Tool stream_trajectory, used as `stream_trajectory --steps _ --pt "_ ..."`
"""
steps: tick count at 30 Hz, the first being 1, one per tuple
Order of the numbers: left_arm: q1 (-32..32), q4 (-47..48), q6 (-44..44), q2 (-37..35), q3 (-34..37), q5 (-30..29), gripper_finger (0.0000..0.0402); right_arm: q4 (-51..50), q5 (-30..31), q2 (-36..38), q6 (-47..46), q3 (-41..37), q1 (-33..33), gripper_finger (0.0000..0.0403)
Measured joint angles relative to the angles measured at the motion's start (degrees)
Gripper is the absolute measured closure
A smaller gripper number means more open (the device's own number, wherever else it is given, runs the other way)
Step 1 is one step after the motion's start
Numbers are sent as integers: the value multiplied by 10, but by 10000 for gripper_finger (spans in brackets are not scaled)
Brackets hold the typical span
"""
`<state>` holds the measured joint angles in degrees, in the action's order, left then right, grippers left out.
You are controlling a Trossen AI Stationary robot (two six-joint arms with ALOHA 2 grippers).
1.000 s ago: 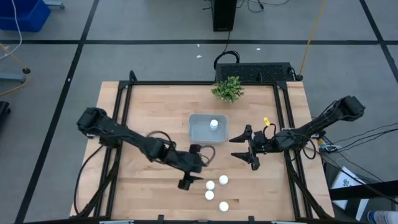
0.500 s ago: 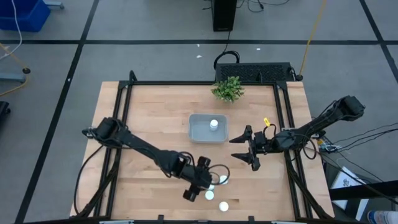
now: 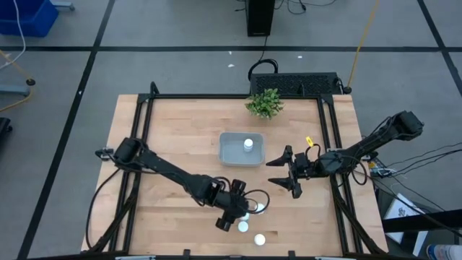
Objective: Pick and place pill bottles into a basket
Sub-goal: Put the white pill bottle into the gray bin
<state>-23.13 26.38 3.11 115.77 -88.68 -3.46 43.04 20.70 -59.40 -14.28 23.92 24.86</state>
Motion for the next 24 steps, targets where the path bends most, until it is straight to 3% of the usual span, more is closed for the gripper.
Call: stream_trajectory --steps 24 --pt "1 -34 6 32 -1 33 144 -23 1 0 0 0 0 124"
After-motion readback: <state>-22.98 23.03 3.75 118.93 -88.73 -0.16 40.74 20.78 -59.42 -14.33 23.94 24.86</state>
